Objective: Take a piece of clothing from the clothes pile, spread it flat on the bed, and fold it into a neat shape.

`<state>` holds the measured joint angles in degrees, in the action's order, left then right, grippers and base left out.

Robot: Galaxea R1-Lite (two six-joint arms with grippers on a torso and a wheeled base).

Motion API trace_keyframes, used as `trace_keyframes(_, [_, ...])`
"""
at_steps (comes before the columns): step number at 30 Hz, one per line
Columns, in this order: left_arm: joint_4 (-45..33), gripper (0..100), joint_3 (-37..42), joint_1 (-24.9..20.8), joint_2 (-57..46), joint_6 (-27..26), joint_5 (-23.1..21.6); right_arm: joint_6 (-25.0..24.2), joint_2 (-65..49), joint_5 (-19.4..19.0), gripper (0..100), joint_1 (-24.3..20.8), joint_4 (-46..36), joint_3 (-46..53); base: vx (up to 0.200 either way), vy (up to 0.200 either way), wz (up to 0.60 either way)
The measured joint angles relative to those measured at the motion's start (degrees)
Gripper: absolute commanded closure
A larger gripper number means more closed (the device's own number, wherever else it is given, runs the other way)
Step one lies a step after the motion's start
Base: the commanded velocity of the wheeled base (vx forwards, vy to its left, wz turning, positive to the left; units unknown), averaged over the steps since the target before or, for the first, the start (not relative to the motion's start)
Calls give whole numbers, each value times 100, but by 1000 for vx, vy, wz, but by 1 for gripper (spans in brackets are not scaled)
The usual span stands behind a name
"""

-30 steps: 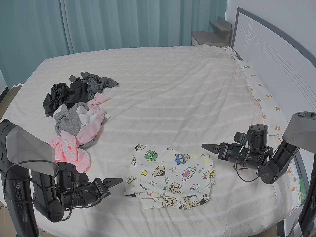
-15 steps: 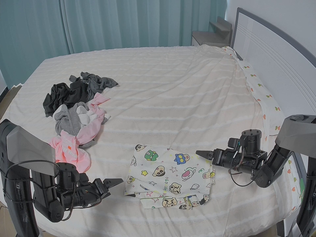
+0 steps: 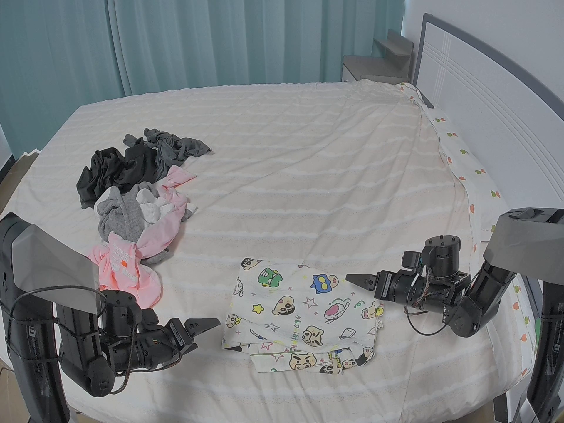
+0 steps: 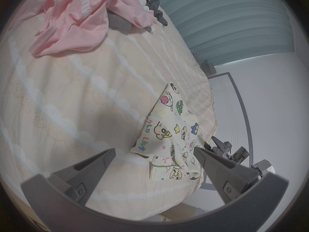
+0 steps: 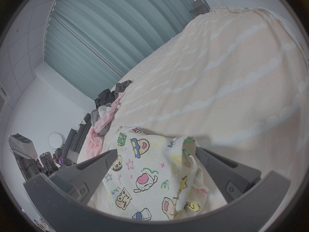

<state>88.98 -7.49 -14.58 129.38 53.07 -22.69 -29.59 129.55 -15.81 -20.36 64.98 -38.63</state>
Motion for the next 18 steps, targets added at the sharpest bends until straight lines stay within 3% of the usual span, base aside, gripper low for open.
trace_keyframes(1, [0,0,0,0,0,2,0,2,17,2,0,-12,-13,-39,0,0,0])
trace_keyframes(2, [0,0,0,0,0,0,0,6,38,2,100,-26,-55,-78,0,0,0])
trace_keyframes(18, [0,0,2,2,0,0,0,77,112,108,100,74,-449,-340,0,0,0])
